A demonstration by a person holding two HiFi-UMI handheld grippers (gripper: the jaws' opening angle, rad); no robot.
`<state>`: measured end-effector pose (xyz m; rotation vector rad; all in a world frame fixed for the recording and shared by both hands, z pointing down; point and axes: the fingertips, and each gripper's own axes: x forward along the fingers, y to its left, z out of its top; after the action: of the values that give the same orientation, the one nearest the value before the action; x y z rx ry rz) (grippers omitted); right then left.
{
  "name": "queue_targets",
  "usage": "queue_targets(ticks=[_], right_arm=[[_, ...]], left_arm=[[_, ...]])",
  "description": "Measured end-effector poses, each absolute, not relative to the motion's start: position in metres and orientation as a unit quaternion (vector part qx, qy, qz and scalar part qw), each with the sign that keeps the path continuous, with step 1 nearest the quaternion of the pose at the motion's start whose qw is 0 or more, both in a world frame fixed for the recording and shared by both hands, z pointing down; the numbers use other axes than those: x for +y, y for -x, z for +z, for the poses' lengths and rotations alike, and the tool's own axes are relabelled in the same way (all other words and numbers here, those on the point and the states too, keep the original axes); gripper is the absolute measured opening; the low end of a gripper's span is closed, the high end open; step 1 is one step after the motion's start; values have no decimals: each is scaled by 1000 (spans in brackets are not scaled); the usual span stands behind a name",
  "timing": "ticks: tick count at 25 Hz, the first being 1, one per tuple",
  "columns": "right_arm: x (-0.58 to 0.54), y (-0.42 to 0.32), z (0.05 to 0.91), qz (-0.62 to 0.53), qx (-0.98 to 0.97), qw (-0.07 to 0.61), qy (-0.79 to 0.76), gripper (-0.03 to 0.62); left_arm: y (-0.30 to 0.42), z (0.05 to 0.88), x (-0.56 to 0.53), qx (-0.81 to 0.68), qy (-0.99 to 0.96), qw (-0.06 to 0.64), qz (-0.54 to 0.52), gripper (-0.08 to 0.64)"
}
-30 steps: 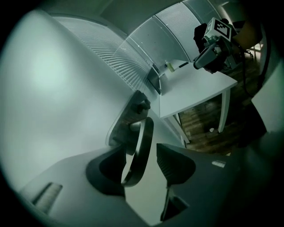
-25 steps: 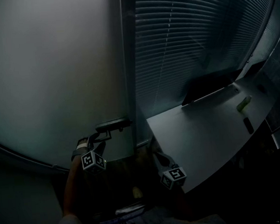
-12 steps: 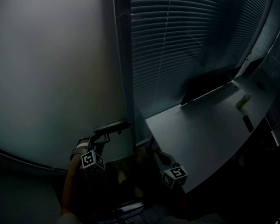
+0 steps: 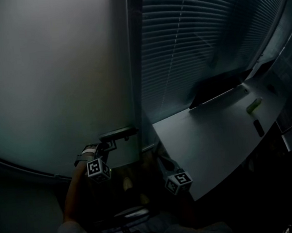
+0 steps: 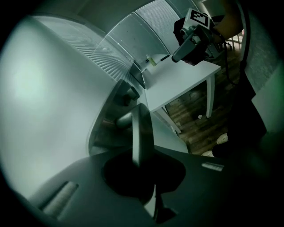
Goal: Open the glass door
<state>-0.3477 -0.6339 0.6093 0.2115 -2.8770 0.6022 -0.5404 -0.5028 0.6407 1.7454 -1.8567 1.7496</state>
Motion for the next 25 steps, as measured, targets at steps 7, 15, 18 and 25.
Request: queue_targets(ticks=[7,15,18,25], right_arm=[[-640,340,610,191,-974,92,-79,2],[-648,313,608,193,-972,93,-92,2],[-646,303,608,179,-975,98,-88,2],[-650,295,620,168,-977,90,-94,2]], left_arm=[[542,638,-505,-597,-561,-4,574,3],[541,641,-504,-598,-558,-12,574,2],[537,637,-503,-601,-555,-16,575,2],[533,661,-502,-601,-556,-21,574,3]])
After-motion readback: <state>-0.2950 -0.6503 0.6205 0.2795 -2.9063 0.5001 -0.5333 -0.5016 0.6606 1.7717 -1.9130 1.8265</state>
